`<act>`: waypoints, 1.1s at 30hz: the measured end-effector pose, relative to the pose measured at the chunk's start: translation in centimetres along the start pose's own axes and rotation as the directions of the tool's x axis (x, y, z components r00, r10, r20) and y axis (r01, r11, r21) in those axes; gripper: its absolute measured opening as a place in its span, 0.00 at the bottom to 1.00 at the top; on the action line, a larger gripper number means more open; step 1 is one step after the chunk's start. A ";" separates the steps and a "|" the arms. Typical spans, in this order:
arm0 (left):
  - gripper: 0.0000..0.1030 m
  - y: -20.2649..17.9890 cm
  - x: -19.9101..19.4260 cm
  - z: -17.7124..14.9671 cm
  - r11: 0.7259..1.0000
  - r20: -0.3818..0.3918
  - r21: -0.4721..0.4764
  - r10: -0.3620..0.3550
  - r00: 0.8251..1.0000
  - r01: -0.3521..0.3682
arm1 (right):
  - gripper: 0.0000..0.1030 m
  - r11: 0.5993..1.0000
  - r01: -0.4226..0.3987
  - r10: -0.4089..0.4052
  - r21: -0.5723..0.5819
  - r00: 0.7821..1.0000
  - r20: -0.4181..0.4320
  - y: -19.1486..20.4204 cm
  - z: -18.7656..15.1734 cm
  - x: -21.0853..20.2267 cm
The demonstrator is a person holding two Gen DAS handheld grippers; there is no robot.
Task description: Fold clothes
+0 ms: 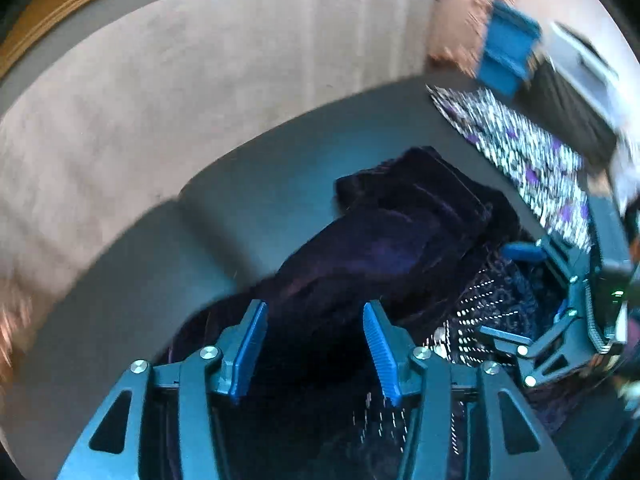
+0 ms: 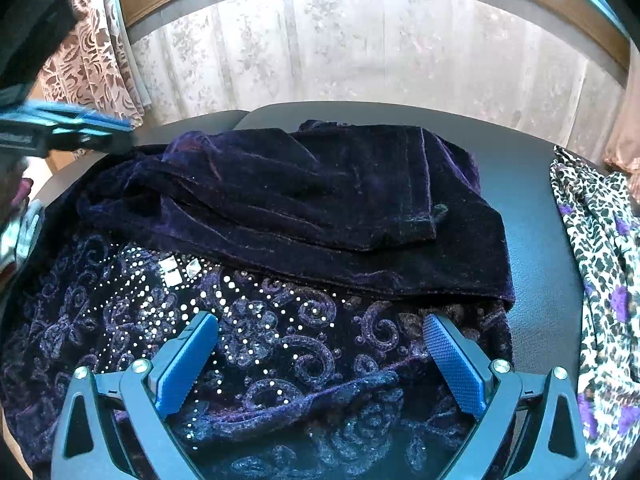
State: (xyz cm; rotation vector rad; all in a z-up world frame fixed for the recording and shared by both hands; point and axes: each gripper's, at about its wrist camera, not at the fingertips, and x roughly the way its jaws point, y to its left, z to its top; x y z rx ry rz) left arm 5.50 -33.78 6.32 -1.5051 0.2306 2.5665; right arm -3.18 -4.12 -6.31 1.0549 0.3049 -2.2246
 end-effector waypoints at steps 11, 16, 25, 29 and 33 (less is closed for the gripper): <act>0.29 -2.1 5.7 1.1 0.997 -0.145 0.076 0.013 0.989 -0.002 | 1.00 1.000 -0.019 0.019 0.015 1.000 0.011 0.5 0.4 0.5; 0.07 1.6 0.4 -1.9 0.972 0.085 -0.232 -0.025 0.996 0.045 | 1.00 1.000 -0.024 0.024 0.016 1.000 0.015 0.5 0.3 0.7; 0.04 9.1 -11.7 -14.2 0.665 0.379 -0.726 0.177 0.908 0.174 | 1.00 1.000 -0.017 0.017 0.002 1.000 0.008 1.0 0.4 1.1; 0.04 11.9 -15.0 -20.2 0.527 0.325 -0.840 0.294 0.899 0.131 | 1.00 1.000 -0.005 0.005 -0.007 1.000 0.001 1.3 0.6 1.4; 0.06 11.7 -16.9 -23.1 0.372 0.124 -0.925 0.489 0.863 -0.078 | 1.00 1.000 0.006 -0.006 -0.008 1.000 -0.002 1.6 0.6 1.6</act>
